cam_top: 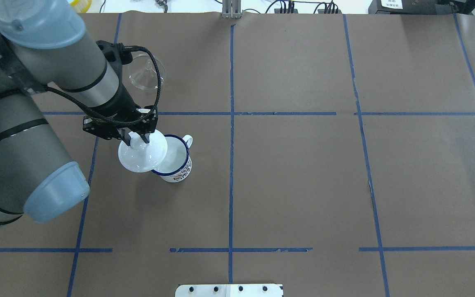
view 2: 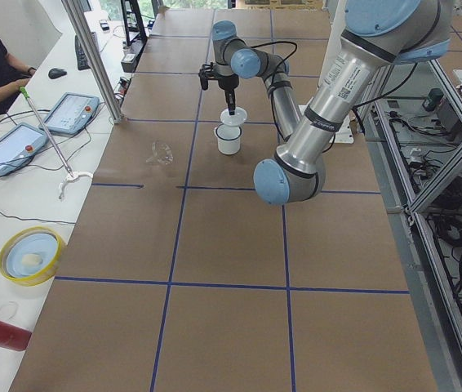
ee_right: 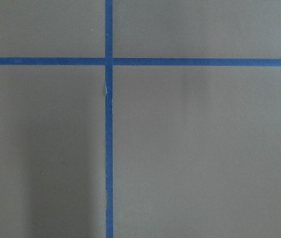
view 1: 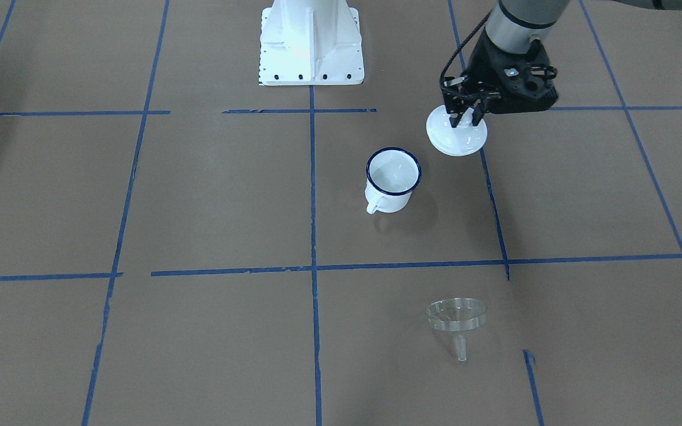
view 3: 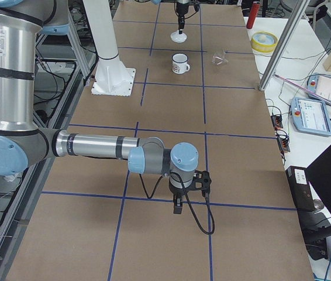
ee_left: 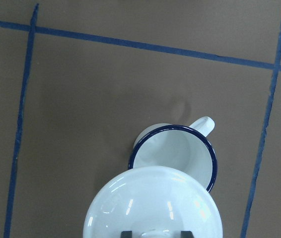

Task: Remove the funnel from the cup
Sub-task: 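Lift the white lid and carry it over the mug with the left gripper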

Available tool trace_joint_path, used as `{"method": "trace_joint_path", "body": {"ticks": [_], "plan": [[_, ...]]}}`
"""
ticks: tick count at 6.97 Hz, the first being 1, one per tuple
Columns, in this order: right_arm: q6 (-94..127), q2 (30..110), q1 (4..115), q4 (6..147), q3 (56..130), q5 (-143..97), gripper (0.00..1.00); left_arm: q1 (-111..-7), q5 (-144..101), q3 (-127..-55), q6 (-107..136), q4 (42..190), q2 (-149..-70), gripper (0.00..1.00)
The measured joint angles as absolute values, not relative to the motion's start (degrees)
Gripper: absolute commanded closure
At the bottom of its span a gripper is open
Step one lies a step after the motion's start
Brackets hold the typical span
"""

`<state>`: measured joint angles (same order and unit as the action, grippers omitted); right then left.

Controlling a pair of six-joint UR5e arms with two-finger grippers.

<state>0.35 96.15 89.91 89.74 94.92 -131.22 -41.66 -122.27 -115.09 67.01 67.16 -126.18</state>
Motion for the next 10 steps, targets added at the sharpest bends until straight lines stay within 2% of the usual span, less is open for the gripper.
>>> {"method": "trace_joint_path", "body": {"ticks": [5, 10], "plan": [[0.35, 96.15, 89.91, 89.74, 94.91, -131.22, 0.0, -39.57, -119.2, -106.12, 68.04, 78.53, -126.51, 1.0], [0.35, 96.15, 89.91, 89.74, 94.92, -131.22, 0.0, -39.55, -119.03, -105.03, 67.98, 80.48, -125.69, 1.0]]}}
